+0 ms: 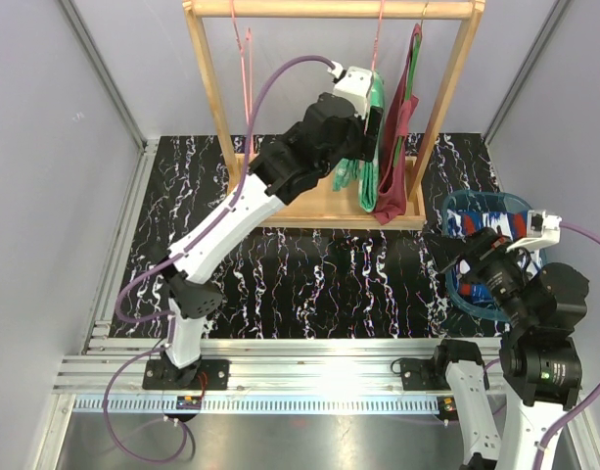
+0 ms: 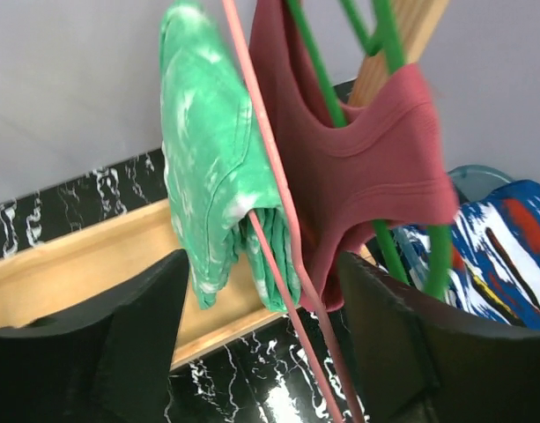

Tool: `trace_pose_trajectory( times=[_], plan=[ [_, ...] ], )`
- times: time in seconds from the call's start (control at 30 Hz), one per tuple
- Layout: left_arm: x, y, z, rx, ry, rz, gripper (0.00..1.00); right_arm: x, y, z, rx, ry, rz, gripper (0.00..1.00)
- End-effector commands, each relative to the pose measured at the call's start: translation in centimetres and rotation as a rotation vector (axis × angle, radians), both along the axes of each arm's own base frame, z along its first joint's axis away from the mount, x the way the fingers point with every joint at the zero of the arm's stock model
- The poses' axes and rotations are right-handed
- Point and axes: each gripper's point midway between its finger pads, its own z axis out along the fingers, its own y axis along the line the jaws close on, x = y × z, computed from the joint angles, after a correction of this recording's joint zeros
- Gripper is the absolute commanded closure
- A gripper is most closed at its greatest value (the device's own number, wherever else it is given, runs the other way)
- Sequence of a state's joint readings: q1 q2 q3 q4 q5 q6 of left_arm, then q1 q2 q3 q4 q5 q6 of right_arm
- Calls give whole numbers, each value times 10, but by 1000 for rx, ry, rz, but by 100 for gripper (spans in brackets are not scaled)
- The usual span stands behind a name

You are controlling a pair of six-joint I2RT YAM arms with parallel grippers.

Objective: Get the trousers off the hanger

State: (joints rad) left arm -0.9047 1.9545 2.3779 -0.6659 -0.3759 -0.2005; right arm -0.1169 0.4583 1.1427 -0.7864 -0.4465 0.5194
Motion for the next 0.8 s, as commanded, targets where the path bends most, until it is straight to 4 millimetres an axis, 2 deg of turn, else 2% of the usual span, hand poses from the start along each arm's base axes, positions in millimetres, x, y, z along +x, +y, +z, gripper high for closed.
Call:
trace_pose_trajectory(
  times=[0.0, 0.03, 0.07, 0.13, 0.27, 0.37, 0.4, 0.47, 0.57, 0.77],
  plan=[
    [22, 10, 25, -57, -68, 82, 37, -6, 4, 4, -11, -24, 27, 1],
    [26, 11, 26, -66, -69, 86, 45, -7, 6, 3, -10, -23, 39, 0],
    [35, 12, 20, -71, -56, 99, 51, -7, 7, 3, -8, -28, 45, 1],
    [43, 12, 15, -88, -44, 95, 61, -8, 9, 1, -8, -27, 58, 0],
    [58, 8, 6, -114, -27, 74, 69, -5, 9, -6, -16, -23, 63, 1],
    [63, 2, 8, -132, -41, 55, 76, -5, 12, -6, -25, -30, 82, 1],
    [65, 1, 7, -136, -43, 50, 89, -5, 13, -6, -28, -31, 90, 0],
    [67, 0, 9, -147, -46, 55, 100, -5, 13, -7, -54, -42, 100, 1],
    [64, 10, 22, -179, -69, 89, 100, -7, 13, -7, -111, -68, 120, 0],
    [49, 44, 67, -290, -153, 177, 100, -6, 15, 4, -170, -109, 147, 0]
  ],
)
